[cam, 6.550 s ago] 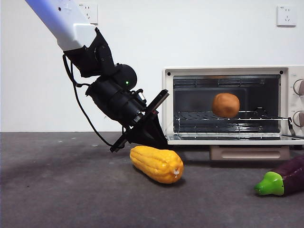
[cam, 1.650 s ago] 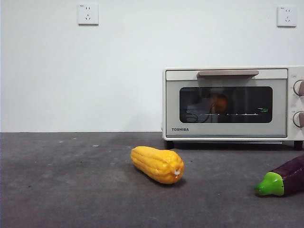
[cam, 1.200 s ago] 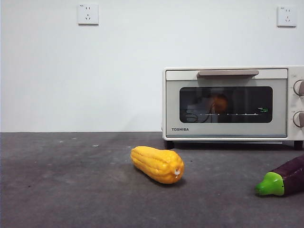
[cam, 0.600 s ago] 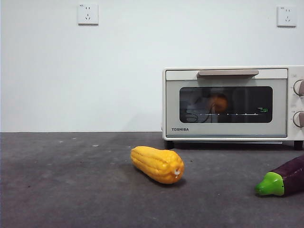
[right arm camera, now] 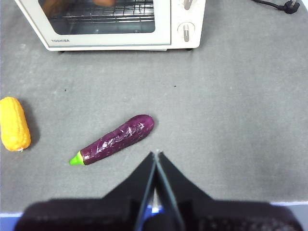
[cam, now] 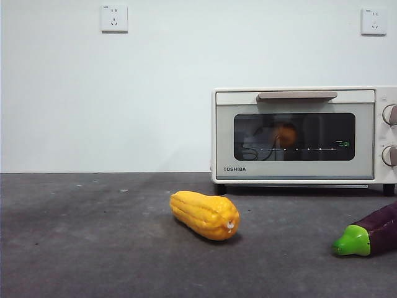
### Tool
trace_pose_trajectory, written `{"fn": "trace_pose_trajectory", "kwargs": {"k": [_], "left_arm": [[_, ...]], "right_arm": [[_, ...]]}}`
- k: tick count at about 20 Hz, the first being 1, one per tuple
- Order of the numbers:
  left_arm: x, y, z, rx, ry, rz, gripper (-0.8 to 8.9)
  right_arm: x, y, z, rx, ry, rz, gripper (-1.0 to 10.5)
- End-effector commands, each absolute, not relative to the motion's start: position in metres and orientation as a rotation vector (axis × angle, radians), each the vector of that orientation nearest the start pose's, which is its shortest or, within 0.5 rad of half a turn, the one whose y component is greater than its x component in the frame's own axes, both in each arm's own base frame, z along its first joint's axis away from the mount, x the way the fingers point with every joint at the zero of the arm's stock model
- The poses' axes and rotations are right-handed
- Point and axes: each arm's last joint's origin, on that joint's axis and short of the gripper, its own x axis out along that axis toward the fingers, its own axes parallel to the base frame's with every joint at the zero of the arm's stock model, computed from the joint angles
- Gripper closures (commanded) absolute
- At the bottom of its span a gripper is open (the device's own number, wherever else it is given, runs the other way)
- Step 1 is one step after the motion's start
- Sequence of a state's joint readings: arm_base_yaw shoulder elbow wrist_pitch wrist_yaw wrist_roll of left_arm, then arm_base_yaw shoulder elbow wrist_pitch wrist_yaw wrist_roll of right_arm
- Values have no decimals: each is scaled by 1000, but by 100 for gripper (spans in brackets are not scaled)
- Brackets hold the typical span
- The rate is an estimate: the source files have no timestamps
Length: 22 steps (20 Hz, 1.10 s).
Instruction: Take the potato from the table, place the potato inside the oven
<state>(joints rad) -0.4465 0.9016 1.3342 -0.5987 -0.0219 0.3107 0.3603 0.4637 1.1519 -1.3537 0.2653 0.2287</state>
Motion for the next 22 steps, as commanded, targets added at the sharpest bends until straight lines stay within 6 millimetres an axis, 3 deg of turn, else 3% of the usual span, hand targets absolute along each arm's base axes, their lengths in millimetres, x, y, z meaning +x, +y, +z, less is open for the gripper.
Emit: {"fn": "trace_pose_trajectory", "kwargs": {"k": [1, 6, 13, 18, 22], "left_arm": [[138, -59, 407, 320, -12, -394, 817], [122, -45, 338, 237, -155, -318, 817], [106, -23, 233, 20, -139, -189, 817], [105, -14, 190, -30, -80, -113, 817], [100, -5, 173, -16, -71, -23, 817]], "right_arm": [[11, -4, 362, 11, 658, 11, 946], [11, -4, 362, 11, 657, 11, 946], [11, -4, 362, 11, 657, 11, 946], [11, -4, 362, 11, 657, 11, 946], [11, -4, 362, 11, 657, 12, 946]]}}
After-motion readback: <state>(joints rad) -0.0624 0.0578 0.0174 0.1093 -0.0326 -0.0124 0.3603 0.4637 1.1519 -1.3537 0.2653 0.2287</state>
